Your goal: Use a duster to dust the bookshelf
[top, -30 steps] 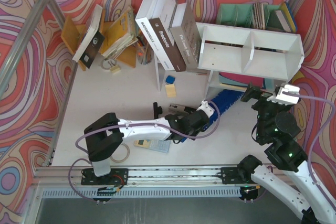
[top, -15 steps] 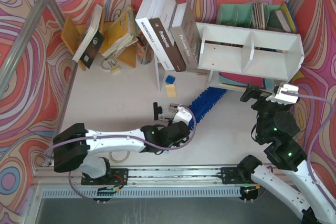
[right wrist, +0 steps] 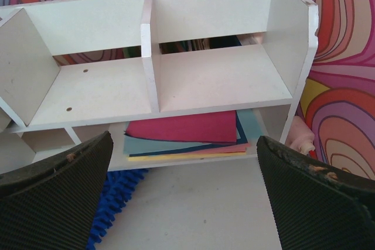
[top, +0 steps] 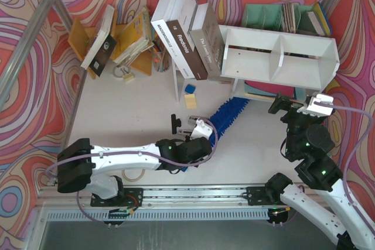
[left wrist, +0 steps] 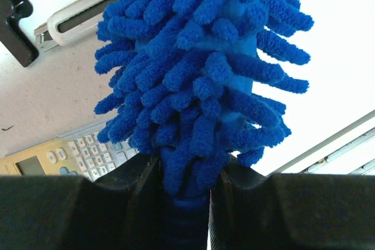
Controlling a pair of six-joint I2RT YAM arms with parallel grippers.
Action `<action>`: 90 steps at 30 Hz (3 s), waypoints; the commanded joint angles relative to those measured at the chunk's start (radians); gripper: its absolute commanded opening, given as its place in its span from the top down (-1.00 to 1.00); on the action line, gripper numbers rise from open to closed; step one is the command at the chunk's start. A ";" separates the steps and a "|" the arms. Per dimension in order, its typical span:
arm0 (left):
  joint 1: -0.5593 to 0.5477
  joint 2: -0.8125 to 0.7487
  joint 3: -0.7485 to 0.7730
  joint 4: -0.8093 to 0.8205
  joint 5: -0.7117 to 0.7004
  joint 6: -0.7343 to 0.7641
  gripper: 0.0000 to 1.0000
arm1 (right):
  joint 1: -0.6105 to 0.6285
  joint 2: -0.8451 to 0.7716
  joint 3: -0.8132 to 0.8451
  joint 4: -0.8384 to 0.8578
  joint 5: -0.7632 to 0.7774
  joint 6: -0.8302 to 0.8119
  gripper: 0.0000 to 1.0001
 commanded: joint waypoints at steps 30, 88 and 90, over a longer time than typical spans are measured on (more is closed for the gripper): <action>-0.023 0.002 0.075 -0.215 -0.100 -0.080 1.00 | 0.000 -0.021 -0.006 0.036 0.013 -0.015 -0.97; -0.012 -0.029 0.088 -0.158 -0.106 0.020 1.00 | 0.001 -0.029 -0.006 0.031 0.014 -0.012 -0.97; -0.014 -0.006 0.082 -0.158 -0.078 0.020 1.00 | 0.000 -0.029 -0.005 0.031 0.015 -0.011 -0.97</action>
